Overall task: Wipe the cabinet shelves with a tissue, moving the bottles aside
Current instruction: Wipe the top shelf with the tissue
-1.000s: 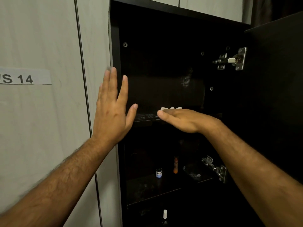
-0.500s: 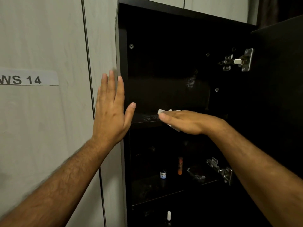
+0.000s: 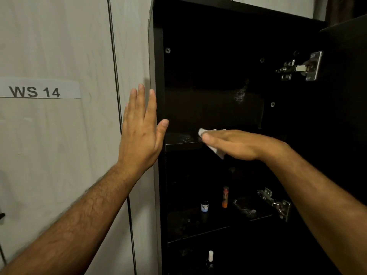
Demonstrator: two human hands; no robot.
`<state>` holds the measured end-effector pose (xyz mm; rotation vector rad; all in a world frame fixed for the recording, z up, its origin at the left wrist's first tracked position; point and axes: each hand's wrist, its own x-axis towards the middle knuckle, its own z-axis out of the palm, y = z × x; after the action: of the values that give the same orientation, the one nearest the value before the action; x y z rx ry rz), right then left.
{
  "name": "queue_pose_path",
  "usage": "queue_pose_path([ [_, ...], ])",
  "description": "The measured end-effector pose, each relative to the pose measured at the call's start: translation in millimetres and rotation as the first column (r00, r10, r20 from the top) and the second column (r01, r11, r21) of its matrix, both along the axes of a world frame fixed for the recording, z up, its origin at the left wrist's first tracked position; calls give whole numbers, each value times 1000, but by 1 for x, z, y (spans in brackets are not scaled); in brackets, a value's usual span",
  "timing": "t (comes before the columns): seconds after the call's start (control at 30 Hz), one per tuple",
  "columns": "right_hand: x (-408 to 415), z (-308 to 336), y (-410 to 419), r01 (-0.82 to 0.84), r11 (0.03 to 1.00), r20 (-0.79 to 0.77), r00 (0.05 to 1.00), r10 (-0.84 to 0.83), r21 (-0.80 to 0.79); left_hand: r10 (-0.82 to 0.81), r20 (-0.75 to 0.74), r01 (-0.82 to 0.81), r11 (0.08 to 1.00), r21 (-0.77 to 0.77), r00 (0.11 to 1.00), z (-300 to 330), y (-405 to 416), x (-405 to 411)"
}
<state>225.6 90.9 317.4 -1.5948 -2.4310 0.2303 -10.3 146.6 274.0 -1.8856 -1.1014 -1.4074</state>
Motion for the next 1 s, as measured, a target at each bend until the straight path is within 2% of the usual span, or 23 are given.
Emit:
queue_pose_path([
  [0.1, -3, 4, 8, 153, 988, 61, 987, -151, -33, -8, 7, 8, 1000, -8, 1000, -1, 0, 0],
  [0.17, -20, 6, 13, 193, 981, 109, 976, -190, -15, -18, 18, 18, 1000, -14, 1000, -2, 0, 2],
  [0.23, -36, 5, 14, 140, 990, 125, 982, -141, 13, -21, 27, 22, 1000, -19, 999, -3, 1, 3],
  [0.37, -31, 1, -5, -68, 997, 62, 996, 66, 34, -10, 17, 11, 1000, -26, 1000, -1, 0, 1],
  [0.47, -11, 4, -4, 13, 1000, 31, 999, -12, -10, -2, 3, 2, 1000, -31, 1000, -1, 0, -2],
  [0.6, -27, 9, 15, 187, 981, 131, 975, -179, -52, 0, 6, 0, 999, -33, 1000, -3, -1, -3],
  [0.67, -45, 8, 22, 169, 984, 124, 979, -162, -53, 1, 9, 0, 999, -35, 1000, -3, -1, -2],
  [0.87, -39, 5, 5, -78, 997, 70, 994, 80, -29, 13, 12, -12, 998, -58, 1000, -1, -2, -6],
  [0.93, -26, 7, 0, -69, 998, 104, 992, 69, -10, 29, -4, -30, 998, -58, 1000, -1, -2, -9],
  [1.0, -24, 10, 1, 47, 999, 188, 981, -49, 12, 50, -5, -50, 996, -71, 999, -1, -2, -13],
])
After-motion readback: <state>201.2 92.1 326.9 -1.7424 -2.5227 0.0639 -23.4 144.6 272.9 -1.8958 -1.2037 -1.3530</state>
